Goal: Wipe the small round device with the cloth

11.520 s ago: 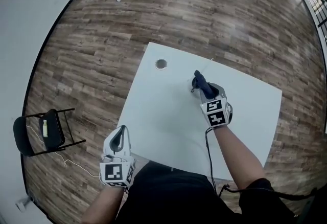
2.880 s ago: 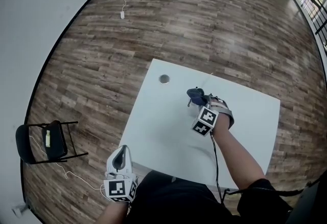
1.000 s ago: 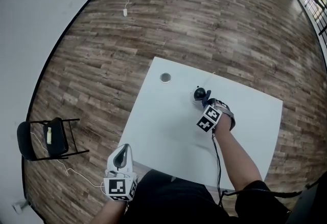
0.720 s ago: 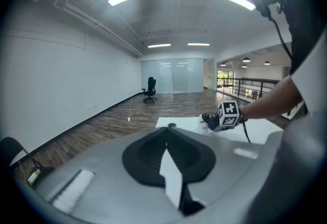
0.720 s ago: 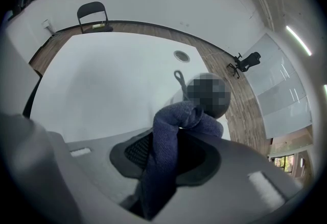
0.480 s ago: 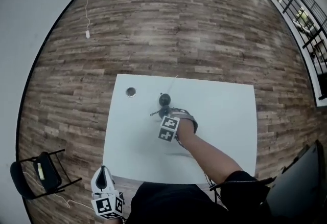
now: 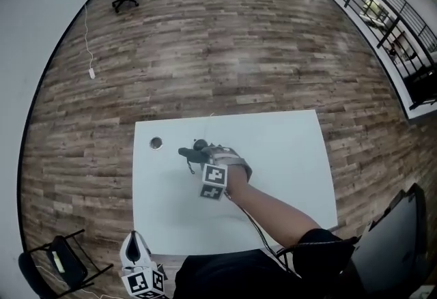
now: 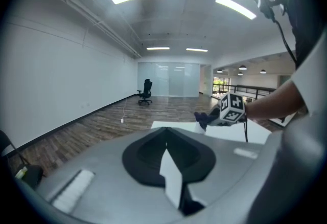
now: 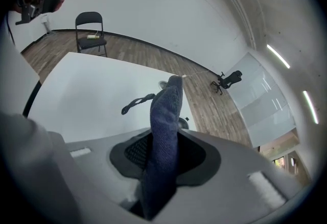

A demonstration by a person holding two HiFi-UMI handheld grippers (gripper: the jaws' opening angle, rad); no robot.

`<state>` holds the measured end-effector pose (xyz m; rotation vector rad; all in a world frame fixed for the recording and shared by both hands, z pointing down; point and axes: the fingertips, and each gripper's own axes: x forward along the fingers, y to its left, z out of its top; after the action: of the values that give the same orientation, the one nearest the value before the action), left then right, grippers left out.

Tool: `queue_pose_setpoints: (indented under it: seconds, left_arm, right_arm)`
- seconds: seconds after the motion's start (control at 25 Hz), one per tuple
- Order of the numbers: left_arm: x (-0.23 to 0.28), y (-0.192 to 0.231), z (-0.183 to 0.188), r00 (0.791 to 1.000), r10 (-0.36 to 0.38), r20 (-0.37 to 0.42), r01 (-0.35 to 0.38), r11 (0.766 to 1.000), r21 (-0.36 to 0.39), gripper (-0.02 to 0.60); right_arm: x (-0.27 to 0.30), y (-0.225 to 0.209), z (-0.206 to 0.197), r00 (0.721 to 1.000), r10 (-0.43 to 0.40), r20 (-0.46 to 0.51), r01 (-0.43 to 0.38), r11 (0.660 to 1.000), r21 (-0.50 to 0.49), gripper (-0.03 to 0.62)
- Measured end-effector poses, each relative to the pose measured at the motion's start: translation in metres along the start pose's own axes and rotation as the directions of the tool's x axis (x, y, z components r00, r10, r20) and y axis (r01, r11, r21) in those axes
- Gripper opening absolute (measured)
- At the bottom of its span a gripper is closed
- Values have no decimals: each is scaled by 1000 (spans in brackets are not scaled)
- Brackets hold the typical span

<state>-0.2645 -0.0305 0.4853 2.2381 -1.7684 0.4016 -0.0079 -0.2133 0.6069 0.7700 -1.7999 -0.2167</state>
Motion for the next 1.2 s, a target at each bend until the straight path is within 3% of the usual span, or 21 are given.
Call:
queue_pose_setpoints:
  seconds: [0.16,0.28,0.44,0.64,0.88,1.2]
  left_arm:
    - [31,-16,12,995,-95,8,94,995,27,8]
    - [54,-31,19,985,-173,23,172,984,45,8]
    - [72,-45,16,968,-250,25,249,968,31,8]
    - [84,-48,0,956,-294,8,294,956,-5,8]
    - [97,-45,-13,947,-321,-8,321,946,-40,8]
    - [104,-49,-13,935,-353,-4,353,934,-59,8]
  right_arm:
    - [-26,-34,-19,992,-127,-17,128,989,74,117]
    - [-30,-54,-38,983,-166,-84,173,981,85,117]
    - [-16,-56,-59,972,-165,-165,176,983,52,117]
    - [-6,-44,-69,957,-145,-253,141,989,-34,117]
    - [-4,-37,-48,957,-128,-259,110,990,-83,117]
    - [-10,-29,-49,930,-150,-335,79,973,-215,117]
